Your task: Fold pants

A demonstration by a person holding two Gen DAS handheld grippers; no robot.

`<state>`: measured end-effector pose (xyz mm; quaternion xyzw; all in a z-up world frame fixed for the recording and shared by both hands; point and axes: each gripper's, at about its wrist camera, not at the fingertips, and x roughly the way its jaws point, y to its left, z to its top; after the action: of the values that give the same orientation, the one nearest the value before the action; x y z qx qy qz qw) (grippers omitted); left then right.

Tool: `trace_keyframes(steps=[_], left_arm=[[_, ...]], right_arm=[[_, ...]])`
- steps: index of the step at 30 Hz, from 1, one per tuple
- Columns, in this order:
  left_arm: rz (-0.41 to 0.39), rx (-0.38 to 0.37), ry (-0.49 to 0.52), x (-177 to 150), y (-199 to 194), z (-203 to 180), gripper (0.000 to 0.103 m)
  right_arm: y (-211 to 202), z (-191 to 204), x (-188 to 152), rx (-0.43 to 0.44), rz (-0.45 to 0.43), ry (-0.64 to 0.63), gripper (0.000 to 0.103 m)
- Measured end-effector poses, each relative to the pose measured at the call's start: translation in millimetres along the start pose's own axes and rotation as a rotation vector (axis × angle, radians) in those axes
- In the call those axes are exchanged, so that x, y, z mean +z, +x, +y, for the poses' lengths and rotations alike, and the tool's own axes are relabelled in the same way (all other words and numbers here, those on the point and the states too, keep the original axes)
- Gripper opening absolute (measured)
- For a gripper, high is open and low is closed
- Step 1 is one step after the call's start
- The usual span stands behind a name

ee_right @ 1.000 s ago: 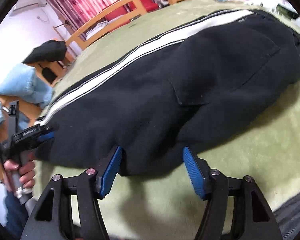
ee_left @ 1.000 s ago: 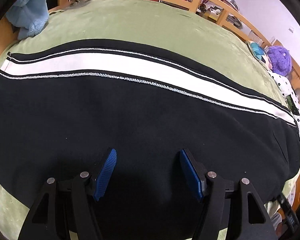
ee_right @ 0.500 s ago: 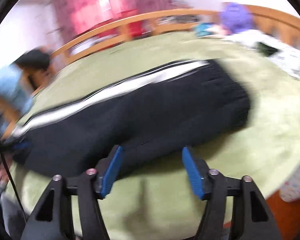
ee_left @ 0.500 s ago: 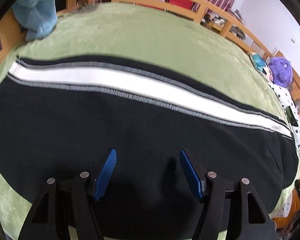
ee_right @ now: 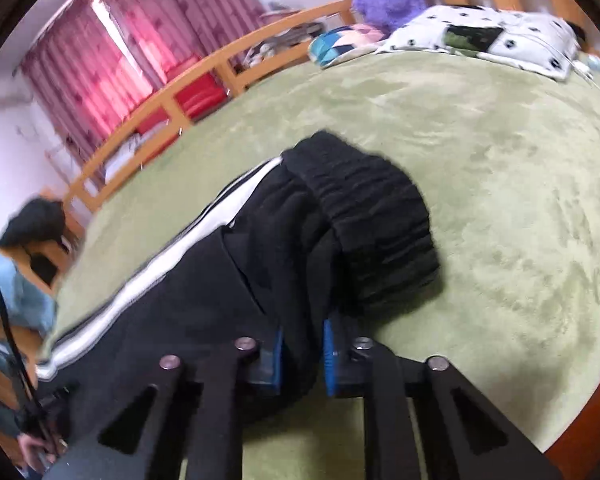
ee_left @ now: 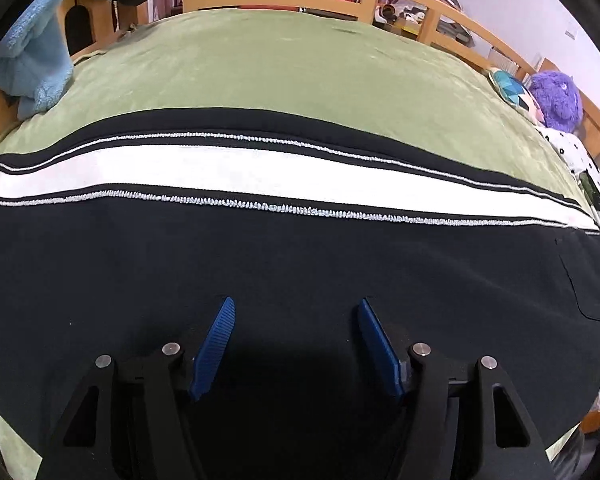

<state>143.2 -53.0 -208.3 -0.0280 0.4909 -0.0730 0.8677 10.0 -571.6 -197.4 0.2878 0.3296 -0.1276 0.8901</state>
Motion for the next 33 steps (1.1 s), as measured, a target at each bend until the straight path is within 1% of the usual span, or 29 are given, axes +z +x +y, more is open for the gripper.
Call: trace_keyframes(steps=[1, 3, 4, 6, 7, 8, 9, 10, 12, 14, 15, 17, 20, 21, 22, 23, 24, 25, 26, 27, 29, 30, 31, 32, 33], left_arm=[[-0.002, 0.001, 0.001, -3, -1, 2, 0.062], [0.003, 0.009, 0.019, -3, -2, 0, 0.062], [0.002, 0.006, 0.026, -4, -6, 0, 0.062], [-0.021, -0.031, 0.012, -1, -17, 5, 0.062], [-0.030, -0.059, 0.000, -1, -23, 9, 0.062], [-0.032, -0.077, -0.007, -1, -27, 12, 0.062], [-0.030, -0.081, -0.012, -1, -30, 16, 0.062], [-0.027, -0.075, -0.014, -2, -31, 19, 0.062], [-0.037, -0.068, -0.014, -5, -35, 26, 0.062], [-0.041, -0.050, -0.019, -8, -37, 32, 0.062], [-0.044, -0.049, -0.027, -10, -39, 35, 0.062], [-0.041, -0.097, -0.035, -13, -44, 34, 0.062], [-0.034, -0.200, -0.001, -17, -46, 9, 0.062], [-0.031, -0.236, 0.016, -18, -44, -6, 0.062], [-0.022, -0.268, 0.026, -18, -41, -19, 0.062], [-0.008, -0.306, 0.037, -19, -35, -31, 0.062], [0.006, -0.338, 0.058, -19, -29, -44, 0.062], [0.014, -0.330, 0.081, -20, -22, -56, 0.062], [0.014, -0.298, 0.100, -22, -16, -63, 0.062], [0.012, -0.262, 0.121, -23, -11, -67, 0.062], [0.017, -0.226, 0.130, -23, -5, -62, 0.062], [0.011, -0.217, 0.100, -20, -6, -47, 0.058], [0.003, -0.204, 0.084, -17, -10, -35, 0.058], [-0.007, -0.167, 0.072, -14, -14, -19, 0.058], [-0.027, -0.075, 0.055, -9, -18, 6, 0.058]], right_arm=[[1, -1, 0, -0.005, 0.015, -0.034, 0.014], [3, 0, -5, -0.026, -0.004, -0.065, 0.014], [12, 7, -5, -0.062, 0.007, -0.103, 0.014], [14, 23, -13, -0.150, 0.015, -0.210, 0.022], [9, 28, -15, -0.186, 0.018, -0.238, 0.036], [0, 33, -17, -0.239, 0.008, -0.268, 0.043], [-11, 38, -19, -0.268, -0.017, -0.283, 0.043], [-21, 40, -21, -0.268, -0.028, -0.289, 0.043], [-38, 53, -27, -0.213, -0.041, -0.290, 0.043], [-44, 81, -39, -0.129, -0.033, -0.334, 0.044], [-42, 95, -44, -0.103, -0.028, -0.365, 0.044], [-31, 132, -60, -0.041, -0.011, -0.443, 0.044], [-7, 170, -83, 0.048, 0.058, -0.497, 0.044], [-1, 177, -90, 0.065, 0.076, -0.497, 0.044], [8, 183, -97, 0.075, 0.103, -0.494, 0.046], [18, 188, -106, 0.071, 0.128, -0.502, 0.051], [24, 190, -113, 0.059, 0.135, -0.513, 0.052], [31, 191, -120, 0.035, 0.145, -0.527, 0.053], [37, 191, -124, 0.025, 0.161, -0.539, 0.055], [38, 189, -124, 0.032, 0.157, -0.535, 0.055], [33, 188, -122, 0.035, 0.174, -0.526, 0.055], [29, 187, -118, 0.045, 0.182, -0.515, 0.055], [24, 187, -114, 0.056, 0.183, -0.497, 0.055], [16, 185, -110, 0.061, 0.172, -0.483, 0.055], [10, 183, -107, 0.050, 0.153, -0.483, 0.055]])
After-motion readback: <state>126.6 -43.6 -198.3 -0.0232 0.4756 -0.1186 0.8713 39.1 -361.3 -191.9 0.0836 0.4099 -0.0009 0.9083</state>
